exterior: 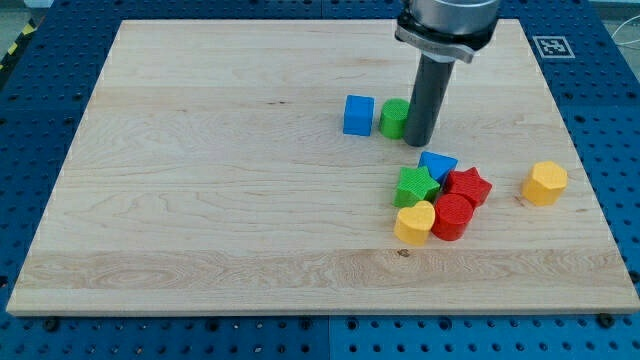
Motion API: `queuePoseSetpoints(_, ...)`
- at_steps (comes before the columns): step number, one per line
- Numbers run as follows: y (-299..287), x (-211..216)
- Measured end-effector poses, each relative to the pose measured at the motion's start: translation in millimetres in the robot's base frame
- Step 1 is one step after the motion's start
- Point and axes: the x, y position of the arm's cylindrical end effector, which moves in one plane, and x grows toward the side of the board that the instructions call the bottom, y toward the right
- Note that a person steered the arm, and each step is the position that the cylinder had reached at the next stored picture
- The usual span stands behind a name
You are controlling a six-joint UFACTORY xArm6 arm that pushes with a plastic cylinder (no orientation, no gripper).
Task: Slide the yellow hexagon near to the blue cube
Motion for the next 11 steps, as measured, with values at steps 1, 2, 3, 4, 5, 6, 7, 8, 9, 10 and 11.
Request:
queuePoseSetpoints(1,21.1,2.5)
queuePoseSetpoints(2,82.0,5.3)
queuePoseSetpoints(3,137.4,30.0)
queuePoseSetpoints(4,182.2,61.7)
queuePoseSetpoints(5,188.1,92.1)
queuePoseSetpoints(6,158.1,99.6)
queuePoseSetpoints(7,119.7,81.3)
queuePoseSetpoints(8,110.1,48.1)
queuePoseSetpoints(9,104.6,31.4)
queuePoseSetpoints(10,79.8,28.1)
queuePoseSetpoints(11,43.6,28.4)
